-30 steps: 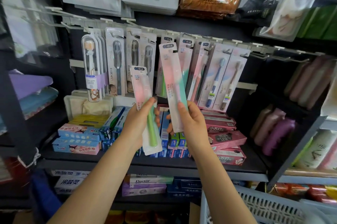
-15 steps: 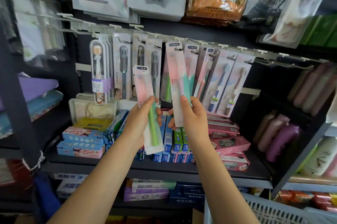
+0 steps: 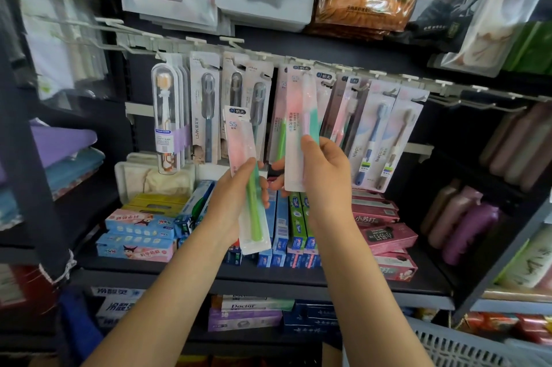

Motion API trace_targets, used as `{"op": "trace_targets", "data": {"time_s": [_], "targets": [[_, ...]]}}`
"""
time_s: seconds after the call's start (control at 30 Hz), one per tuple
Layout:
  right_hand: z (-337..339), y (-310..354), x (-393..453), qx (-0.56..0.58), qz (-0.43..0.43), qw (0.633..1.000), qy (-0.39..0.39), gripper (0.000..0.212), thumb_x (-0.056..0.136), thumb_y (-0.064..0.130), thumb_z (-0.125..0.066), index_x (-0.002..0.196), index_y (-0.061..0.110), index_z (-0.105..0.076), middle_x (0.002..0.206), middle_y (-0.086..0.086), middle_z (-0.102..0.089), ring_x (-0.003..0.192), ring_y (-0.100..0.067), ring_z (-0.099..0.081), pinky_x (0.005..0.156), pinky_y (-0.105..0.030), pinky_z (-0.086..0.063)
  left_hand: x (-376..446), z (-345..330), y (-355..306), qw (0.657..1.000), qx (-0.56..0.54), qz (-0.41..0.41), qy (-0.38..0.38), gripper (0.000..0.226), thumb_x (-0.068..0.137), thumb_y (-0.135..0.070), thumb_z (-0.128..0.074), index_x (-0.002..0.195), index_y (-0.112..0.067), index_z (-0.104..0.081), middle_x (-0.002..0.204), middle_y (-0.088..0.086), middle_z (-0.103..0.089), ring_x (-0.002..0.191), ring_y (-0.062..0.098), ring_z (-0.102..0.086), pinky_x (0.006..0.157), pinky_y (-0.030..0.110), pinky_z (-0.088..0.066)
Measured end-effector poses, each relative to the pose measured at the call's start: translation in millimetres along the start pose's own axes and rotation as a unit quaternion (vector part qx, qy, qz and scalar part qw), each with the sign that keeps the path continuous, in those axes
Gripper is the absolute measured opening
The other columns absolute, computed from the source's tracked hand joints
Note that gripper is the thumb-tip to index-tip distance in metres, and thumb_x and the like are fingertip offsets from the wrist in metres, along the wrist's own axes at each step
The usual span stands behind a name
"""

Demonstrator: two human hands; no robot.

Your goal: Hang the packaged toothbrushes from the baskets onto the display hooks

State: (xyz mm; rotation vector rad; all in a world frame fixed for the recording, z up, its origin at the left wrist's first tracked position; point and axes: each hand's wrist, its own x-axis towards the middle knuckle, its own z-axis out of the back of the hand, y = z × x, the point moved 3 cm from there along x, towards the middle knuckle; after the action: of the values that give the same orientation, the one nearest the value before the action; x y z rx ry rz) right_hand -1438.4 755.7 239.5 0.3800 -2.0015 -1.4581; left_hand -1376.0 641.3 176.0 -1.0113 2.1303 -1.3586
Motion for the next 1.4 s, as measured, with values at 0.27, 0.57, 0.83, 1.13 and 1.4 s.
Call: {"op": "trace_targets", "data": {"time_s": [0.27, 0.57, 0.83, 1.13, 1.4], "targets": [[-8, -2, 0, -0.031, 0.002, 0.999, -0.016, 0.028, 0.105, 0.023, -0.048, 0.109, -0.003, -0.056, 0.07, -0.018, -0.072, 0.056, -0.033, -0.058, 0.054, -0.041, -0.052, -2, 3, -3, 1.0, 0.004, 0.003, -0.005, 0.029, 0.104, -0.03, -0.052, 0.104, -0.006, -0.068, 0.06, 0.006, -0.058, 0.043, 0.014, -0.053, 0.043, 0.022, -0.047], [-5, -52, 18, -0.068, -0.06, 0.992, -0.089, 0.037, 0.103, 0.042, -0.054, 0.1, 0.005, -0.059, 0.069, -0.014, -0.068, 0.055, -0.029, -0.06, 0.046, -0.029, -0.044, 3, 11, -1, 1.0, 0.004, 0.025, -0.011, 0.031, 0.102, -0.032, -0.055, 0.114, -0.005, -0.066, 0.071, 0.008, -0.064, 0.057, 0.021, -0.058, 0.046, 0.024, -0.05], [2, -103, 8, -0.021, -0.099, 0.99, -0.102, 0.026, 0.104, 0.029, -0.055, 0.093, 0.006, -0.06, 0.094, -0.016, -0.072, 0.071, -0.021, -0.069, 0.058, -0.029, -0.055, 8, 23, 4, 0.998, 0.017, 0.054, 0.002, 0.031, 0.103, -0.025, -0.046, 0.119, -0.005, -0.065, 0.071, 0.004, -0.068, 0.052, 0.015, -0.06, 0.049, 0.024, -0.051], [7, -121, 44, -0.043, -0.247, 0.958, -0.139, 0.045, 0.094, 0.048, -0.066, 0.102, 0.004, -0.065, 0.092, -0.012, -0.072, 0.064, -0.021, -0.067, 0.06, -0.033, -0.058, 6, 28, 8, 0.999, 0.019, 0.008, 0.034, 0.013, 0.104, -0.021, -0.054, 0.105, -0.018, -0.066, 0.094, 0.007, -0.079, 0.076, 0.02, -0.076, 0.064, 0.032, -0.063], [11, -119, -12, -0.164, -0.112, 0.975, 0.099, 0.025, 0.094, 0.033, -0.071, 0.099, 0.009, -0.067, 0.093, -0.013, -0.073, 0.08, -0.019, -0.068, 0.078, -0.041, -0.057, 14, 27, 21, 0.998, 0.046, 0.002, -0.042, 0.013, 0.086, -0.025, -0.078, 0.098, -0.023, -0.074, 0.095, 0.0, -0.079, 0.088, 0.02, -0.076, 0.076, 0.037, -0.061]]}}
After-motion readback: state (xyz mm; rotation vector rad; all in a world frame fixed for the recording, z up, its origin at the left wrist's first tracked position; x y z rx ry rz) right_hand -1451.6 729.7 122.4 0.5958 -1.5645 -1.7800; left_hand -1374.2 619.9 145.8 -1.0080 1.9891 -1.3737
